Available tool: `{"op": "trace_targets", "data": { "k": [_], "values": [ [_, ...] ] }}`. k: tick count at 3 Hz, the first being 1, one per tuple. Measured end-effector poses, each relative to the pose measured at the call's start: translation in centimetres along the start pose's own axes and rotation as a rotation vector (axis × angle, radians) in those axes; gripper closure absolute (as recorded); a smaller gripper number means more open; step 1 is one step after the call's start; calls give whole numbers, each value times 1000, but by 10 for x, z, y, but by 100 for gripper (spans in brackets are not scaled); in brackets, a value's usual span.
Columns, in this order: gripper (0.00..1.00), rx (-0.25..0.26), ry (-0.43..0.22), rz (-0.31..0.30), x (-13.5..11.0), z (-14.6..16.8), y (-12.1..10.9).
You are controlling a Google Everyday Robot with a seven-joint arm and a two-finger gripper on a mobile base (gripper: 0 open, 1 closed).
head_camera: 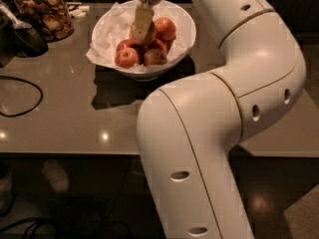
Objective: Pick apple from white bowl
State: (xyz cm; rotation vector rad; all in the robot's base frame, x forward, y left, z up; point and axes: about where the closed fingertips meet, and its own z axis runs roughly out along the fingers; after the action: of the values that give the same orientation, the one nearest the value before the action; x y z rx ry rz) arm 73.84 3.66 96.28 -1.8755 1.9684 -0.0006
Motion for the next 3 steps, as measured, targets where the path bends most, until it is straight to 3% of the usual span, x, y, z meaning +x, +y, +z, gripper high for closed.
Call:
{"op": "trace_targets", "data": {
  "k": [2,3],
  "values": [
    [100,44,25,50,8,-19,-7],
    [100,53,53,113,26,-27,-6]
  ]
}}
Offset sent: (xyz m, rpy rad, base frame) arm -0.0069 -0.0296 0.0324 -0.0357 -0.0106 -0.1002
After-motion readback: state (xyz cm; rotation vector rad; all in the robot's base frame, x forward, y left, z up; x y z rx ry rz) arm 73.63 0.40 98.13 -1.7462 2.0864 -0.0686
